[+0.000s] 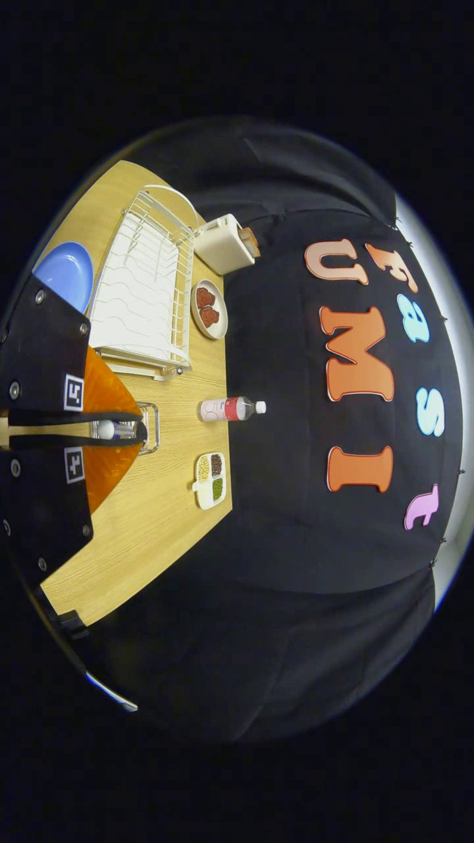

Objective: Take the plate from the dish rack, then take the spoon from the basket and place it into the plate.

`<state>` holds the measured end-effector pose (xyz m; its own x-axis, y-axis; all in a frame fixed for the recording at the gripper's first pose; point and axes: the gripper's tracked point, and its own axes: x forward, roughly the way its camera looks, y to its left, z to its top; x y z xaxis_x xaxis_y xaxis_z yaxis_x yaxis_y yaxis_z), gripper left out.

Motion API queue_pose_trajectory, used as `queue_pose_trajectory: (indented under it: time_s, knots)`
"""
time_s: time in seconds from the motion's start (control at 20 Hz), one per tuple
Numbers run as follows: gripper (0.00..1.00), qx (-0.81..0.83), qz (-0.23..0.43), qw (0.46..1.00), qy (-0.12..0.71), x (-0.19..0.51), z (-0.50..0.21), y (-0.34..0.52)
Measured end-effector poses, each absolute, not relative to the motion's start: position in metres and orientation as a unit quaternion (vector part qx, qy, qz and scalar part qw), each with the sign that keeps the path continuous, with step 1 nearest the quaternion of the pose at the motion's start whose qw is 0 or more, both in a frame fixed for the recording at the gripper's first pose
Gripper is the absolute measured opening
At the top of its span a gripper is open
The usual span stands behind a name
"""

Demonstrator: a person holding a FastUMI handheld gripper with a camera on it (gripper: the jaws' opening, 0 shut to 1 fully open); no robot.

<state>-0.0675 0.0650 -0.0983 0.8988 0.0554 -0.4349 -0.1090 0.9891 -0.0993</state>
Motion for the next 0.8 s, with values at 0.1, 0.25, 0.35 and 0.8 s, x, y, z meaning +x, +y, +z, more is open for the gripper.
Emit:
queue_pose_trajectory:
  time_s: [0.1,0.25,0.35,0.8]
  knots:
    - [0.05,-0.058,0.039,0.974,0.217,-0.084,-0.090,0.072]
    - [0.05,-0.062,0.033,0.976,0.206,-0.107,-0.078,0.085]
    - [0.05,-0.059,0.032,0.977,0.202,-0.125,-0.071,0.095]
    - [0.05,-0.045,0.053,0.976,0.205,-0.194,-0.077,0.147]
